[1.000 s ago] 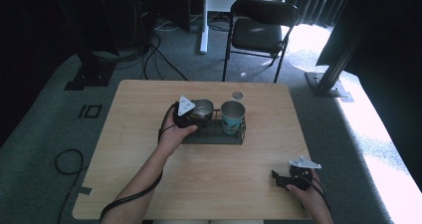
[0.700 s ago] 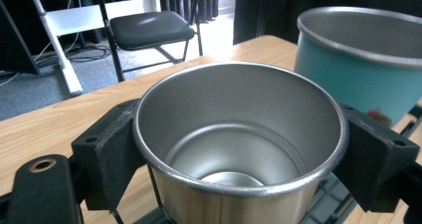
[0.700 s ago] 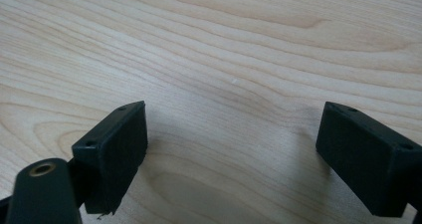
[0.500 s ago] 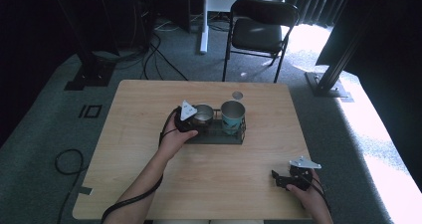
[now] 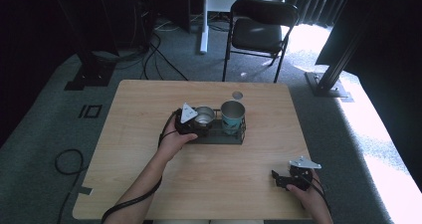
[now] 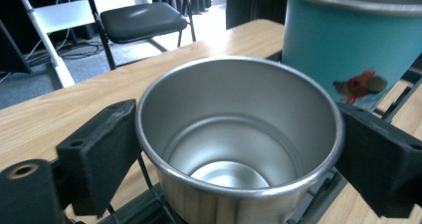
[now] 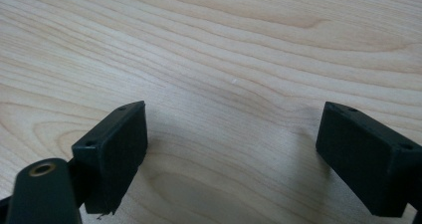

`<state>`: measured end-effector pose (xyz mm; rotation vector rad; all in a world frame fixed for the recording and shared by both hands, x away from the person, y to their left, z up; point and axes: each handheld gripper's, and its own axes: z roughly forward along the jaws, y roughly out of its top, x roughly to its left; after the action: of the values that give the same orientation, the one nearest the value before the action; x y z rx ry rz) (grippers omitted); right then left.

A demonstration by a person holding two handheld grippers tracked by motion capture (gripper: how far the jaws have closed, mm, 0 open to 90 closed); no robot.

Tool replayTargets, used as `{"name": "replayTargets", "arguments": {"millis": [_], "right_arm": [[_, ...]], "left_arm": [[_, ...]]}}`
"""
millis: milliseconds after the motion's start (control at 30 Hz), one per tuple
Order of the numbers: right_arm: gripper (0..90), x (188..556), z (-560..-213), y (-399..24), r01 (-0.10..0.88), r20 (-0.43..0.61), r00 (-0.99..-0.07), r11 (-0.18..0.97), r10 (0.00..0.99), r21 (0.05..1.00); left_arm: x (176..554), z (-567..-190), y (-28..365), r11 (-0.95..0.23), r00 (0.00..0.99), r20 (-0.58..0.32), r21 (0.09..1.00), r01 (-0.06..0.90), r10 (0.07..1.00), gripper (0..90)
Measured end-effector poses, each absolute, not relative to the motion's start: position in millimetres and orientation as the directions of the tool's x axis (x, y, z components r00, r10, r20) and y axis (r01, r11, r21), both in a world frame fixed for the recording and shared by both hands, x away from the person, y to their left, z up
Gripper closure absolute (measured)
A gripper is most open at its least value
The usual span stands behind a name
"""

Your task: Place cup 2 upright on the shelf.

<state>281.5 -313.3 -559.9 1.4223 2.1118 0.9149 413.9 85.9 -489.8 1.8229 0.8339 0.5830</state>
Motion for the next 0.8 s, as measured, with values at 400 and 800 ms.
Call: {"name": "replayTargets", "arguments": {"millis": [400, 800], "right_arm": [[12.3, 281.5, -559.9, -313.2, 0.64, 0.009, -0.379, 0.255, 0.925, 0.725], [12.3, 281.5, -559.9, -313.2, 0.639, 0.008, -0.379, 0.256, 0.925, 0.725]], "left_arm": [[406.4, -485.9, 93.8, -0.266, 0.656, 0.009, 0.918, 0.293, 0.755, 3.4], [402.1, -483.6, 99.6, -0.262, 0.658, -0.008, 0.914, 0.31, 0.753, 3.4]]}}
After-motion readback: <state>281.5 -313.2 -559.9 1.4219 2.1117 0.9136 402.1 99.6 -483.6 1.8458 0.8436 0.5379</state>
